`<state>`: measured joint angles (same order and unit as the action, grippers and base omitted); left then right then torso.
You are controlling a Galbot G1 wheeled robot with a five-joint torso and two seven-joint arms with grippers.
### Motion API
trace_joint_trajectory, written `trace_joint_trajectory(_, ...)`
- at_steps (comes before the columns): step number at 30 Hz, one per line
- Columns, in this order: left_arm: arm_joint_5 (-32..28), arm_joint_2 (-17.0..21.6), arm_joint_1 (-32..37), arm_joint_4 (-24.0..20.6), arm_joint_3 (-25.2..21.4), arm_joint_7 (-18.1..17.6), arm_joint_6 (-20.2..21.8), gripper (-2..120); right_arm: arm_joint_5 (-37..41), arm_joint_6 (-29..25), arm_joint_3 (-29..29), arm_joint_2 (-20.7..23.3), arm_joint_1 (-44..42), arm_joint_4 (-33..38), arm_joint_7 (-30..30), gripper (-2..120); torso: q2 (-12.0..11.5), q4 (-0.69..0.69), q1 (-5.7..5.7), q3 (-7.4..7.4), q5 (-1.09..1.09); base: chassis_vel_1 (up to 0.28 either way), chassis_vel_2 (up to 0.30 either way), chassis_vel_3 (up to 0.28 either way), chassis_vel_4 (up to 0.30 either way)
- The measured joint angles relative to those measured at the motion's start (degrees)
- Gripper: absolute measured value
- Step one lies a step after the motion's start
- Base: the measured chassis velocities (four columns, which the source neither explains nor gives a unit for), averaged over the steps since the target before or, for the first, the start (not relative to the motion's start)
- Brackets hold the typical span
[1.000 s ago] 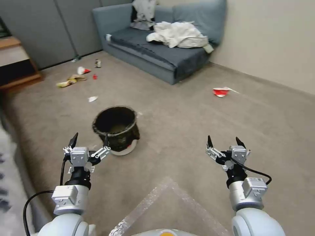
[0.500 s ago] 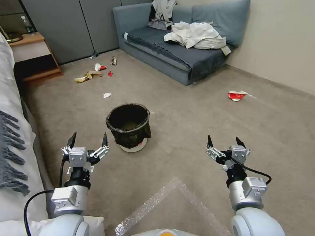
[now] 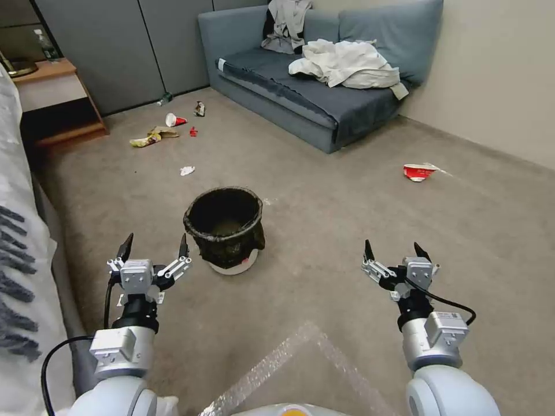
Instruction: Pick up the trash can from the floor.
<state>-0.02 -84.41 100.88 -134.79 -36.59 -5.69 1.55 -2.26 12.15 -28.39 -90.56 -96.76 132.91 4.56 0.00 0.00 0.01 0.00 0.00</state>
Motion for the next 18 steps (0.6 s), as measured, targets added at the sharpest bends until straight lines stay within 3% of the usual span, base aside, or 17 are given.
trace_joint_trajectory(18,-0.3,0.0,0.0,0.2,-0.2,-0.2,0.1,100,0.0,-0.1,0.0,0.0,0.0,-0.2,-0.1,100,0.0,0.0,0.0,0.0,0.0,-0.087,0.091,0.085,-0.08)
